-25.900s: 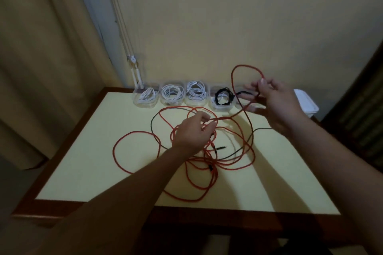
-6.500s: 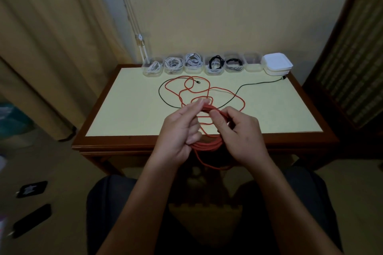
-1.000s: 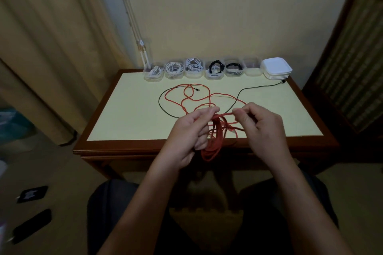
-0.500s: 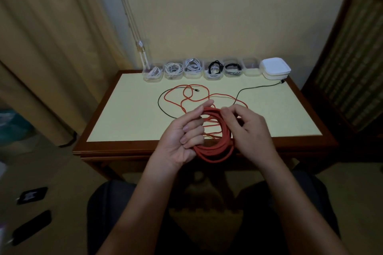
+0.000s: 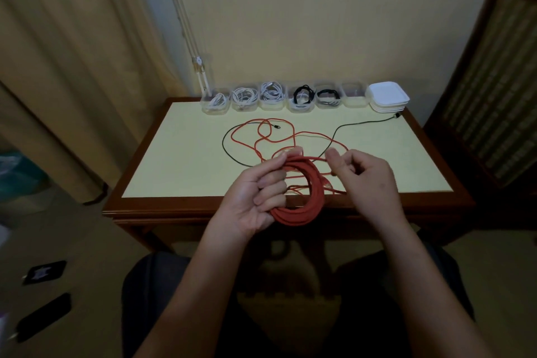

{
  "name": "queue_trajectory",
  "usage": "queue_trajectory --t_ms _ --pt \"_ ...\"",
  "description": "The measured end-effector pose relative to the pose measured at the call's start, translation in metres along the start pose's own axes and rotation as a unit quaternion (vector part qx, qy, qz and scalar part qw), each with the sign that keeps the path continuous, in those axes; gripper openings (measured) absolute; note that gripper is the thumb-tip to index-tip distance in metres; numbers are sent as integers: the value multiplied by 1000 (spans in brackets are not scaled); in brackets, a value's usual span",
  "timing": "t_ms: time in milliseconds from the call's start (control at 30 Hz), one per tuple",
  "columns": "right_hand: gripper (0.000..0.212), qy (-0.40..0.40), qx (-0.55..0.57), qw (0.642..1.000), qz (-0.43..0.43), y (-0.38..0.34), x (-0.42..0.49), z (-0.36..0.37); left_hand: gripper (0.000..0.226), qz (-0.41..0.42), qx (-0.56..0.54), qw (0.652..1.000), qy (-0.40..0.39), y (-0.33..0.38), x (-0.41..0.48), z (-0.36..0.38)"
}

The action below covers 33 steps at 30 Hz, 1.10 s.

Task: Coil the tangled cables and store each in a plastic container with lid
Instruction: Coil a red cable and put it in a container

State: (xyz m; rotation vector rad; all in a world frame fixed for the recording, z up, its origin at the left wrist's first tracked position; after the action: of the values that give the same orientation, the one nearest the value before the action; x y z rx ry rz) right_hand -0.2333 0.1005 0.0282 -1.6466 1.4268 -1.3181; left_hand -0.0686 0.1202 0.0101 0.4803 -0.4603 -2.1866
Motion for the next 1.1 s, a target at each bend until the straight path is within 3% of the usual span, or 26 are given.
queue_trajectory --t_ms 100,200,400,600,733,900,1100 --pt "52 -61 -22 998 -1 8 -1 4 40 27 -51 998 -20 20 -6 -4" --pt "37 -90 -75 993 0 22 -1 6 46 57 -54 997 -22 42 -13 -11" --pt "14 -86 -239 966 -54 41 4 7 29 85 -130 986 -68 69 -29 -24" --pt "16 -94 -3 992 83 54 -6 -2 27 154 -164 974 19 88 -42 -43" --pt "20 -20 50 989 136 68 -7 -10 26 178 -203 962 32 89 -43 -48" --pt "22 18 -74 990 119 76 -5 -13 27 256 -242 932 83 93 -48 -55" --pt "24 -59 -263 962 31 60 -9 3 31 299 -206 918 161 85 -47 -55"
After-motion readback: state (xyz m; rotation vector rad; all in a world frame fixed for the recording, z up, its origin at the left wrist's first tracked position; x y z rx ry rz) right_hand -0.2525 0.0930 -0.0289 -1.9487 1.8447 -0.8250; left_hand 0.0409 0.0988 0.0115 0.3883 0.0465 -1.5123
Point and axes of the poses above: each hand's wrist, its own x-axis towards the middle knuckle, its own z-axis out of the palm, y = z × x, the point moved 7 cm from there along x, towards the middle knuckle, and after that the axes turned 3 degrees about -z, right-handed, at the moved point
